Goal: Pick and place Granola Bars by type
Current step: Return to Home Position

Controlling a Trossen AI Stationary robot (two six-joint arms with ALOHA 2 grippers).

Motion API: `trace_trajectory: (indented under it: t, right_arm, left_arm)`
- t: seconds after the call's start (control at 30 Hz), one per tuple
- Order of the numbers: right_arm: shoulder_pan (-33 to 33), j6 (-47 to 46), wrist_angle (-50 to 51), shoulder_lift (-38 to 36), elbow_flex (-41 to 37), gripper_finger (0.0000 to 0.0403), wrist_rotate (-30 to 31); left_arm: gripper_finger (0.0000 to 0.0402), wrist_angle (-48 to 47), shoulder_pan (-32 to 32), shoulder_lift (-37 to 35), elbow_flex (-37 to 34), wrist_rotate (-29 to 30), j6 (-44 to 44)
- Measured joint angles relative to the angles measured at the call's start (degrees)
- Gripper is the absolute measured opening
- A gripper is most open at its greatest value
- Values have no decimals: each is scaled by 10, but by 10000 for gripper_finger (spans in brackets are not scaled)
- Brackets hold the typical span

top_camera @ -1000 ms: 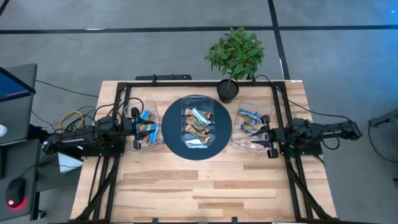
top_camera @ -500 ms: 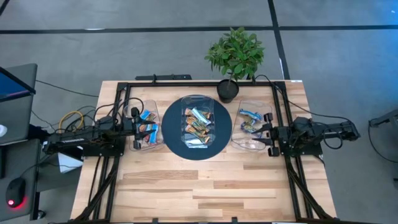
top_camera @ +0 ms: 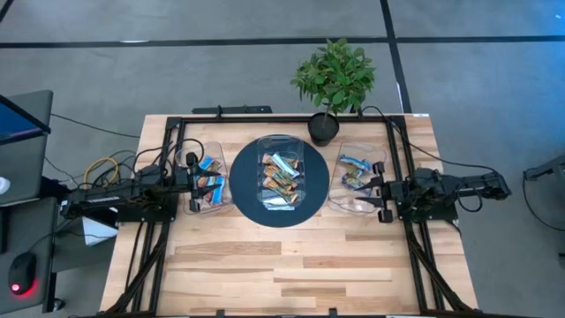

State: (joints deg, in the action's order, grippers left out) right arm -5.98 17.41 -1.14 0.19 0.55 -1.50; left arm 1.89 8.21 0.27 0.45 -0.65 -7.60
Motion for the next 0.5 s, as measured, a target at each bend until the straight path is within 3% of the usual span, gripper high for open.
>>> trace_trajectory:
  t: [0.5]
  right_arm:
    - [0, -34, 5, 0, -1, 102, 9]
  left_arm:
    - [155, 0, 0, 0, 0, 0, 5]
